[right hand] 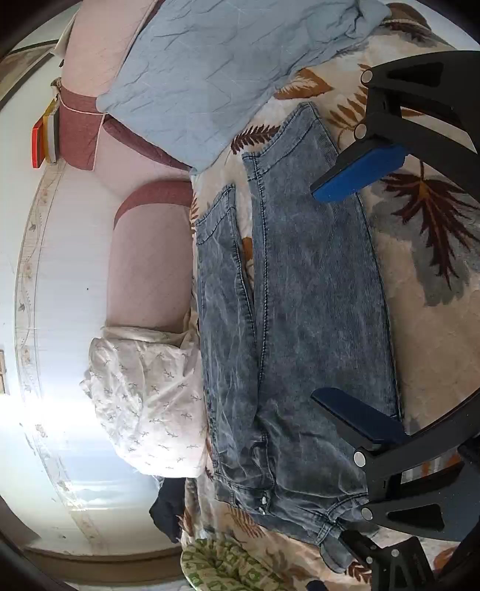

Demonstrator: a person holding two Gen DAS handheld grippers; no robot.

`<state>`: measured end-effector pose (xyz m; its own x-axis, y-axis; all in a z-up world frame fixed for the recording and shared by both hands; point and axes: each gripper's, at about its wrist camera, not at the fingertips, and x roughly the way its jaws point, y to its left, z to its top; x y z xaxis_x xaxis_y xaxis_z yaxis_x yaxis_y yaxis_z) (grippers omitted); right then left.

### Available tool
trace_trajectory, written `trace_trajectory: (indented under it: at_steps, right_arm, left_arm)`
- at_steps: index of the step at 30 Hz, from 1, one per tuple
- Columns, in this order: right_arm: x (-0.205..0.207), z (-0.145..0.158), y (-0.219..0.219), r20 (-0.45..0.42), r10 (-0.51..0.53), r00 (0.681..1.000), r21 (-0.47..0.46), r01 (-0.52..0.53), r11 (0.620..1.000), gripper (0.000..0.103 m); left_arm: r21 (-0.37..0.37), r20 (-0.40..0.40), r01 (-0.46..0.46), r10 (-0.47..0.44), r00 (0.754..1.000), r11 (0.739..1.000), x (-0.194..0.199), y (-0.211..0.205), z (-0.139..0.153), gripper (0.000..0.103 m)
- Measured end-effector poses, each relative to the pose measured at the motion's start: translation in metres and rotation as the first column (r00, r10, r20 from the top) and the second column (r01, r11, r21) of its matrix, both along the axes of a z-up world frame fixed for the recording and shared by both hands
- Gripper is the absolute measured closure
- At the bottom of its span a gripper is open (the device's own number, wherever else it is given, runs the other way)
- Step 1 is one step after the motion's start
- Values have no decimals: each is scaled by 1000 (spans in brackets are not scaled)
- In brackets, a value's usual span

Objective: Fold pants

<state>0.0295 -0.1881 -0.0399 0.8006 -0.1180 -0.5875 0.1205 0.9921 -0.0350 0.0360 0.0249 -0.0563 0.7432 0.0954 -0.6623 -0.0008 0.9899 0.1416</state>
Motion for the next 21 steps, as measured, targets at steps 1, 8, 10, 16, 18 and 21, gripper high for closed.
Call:
trace_trajectory:
  at_steps: [1, 8, 10, 16, 18, 21]
  right_arm:
    - [1, -2, 0, -3, -3, 1000, -5, 3, 1000, 2]
    - [12, -10, -4, -31, -5, 1000, 0, 5, 1000, 2]
    - [16, -12, -9, -42, -15, 999, 11, 15, 1000, 2]
    - [43, -4, -42, -67, -6, 998, 88, 11, 996, 2]
    - [65, 2, -57, -83, 8, 996, 108, 1, 994, 2]
    - [109, 11, -85, -102, 42, 994, 97, -32, 995, 2]
  left_arm:
    - [-2, 3, 0, 0, 1000, 1000, 1, 1, -1, 0]
    - [3, -9, -13, 13, 1000, 1000, 13, 9, -6, 0]
    - [12, -5, -19, 19, 1000, 1000, 18, 12, -7, 0]
    - [36, -34, -77, 79, 996, 996, 65, 41, 8, 0]
    - [53, -35, -116, 117, 992, 992, 91, 58, 15, 0]
    - [81, -70, -166, 171, 983, 983, 134, 85, 20, 0]
